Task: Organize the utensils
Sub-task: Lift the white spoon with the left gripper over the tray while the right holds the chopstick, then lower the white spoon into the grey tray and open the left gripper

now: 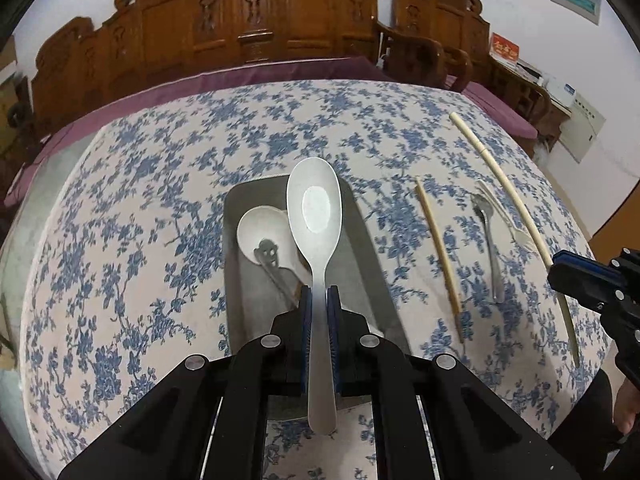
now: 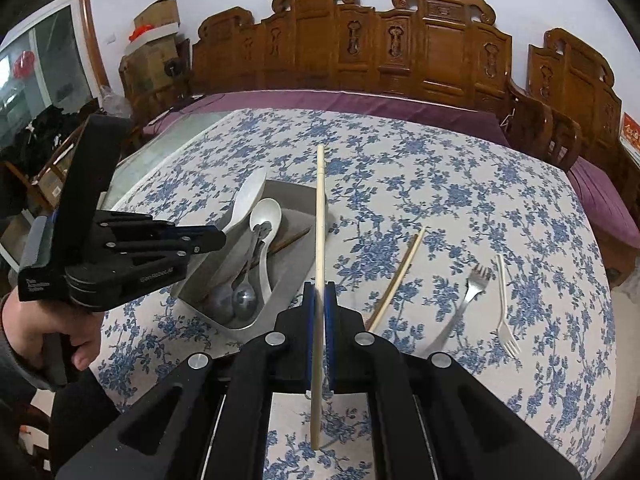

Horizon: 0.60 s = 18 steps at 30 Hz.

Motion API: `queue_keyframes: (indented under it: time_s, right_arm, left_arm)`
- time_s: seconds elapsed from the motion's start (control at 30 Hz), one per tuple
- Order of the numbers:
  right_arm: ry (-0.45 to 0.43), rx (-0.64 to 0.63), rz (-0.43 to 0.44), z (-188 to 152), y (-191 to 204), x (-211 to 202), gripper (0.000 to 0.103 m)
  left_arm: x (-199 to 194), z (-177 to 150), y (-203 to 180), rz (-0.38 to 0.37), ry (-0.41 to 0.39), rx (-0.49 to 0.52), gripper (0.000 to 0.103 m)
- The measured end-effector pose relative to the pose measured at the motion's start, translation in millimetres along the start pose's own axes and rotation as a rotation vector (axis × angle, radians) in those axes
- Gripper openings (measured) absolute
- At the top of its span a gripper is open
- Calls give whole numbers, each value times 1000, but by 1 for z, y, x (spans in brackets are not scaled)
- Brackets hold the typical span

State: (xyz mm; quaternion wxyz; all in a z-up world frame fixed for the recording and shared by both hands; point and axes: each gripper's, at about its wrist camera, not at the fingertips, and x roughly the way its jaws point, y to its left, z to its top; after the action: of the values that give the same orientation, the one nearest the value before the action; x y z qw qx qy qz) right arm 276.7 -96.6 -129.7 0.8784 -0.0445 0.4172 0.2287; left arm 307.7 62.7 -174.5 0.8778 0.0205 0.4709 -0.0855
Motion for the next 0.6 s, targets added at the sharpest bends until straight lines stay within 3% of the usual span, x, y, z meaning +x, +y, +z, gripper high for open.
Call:
queue_keyframes:
  time_s: [0.6]
  right_arm:
    - [35, -9, 18, 10, 20, 35, 6]
  left_arm:
    - [40, -5, 29, -2, 31, -55, 7]
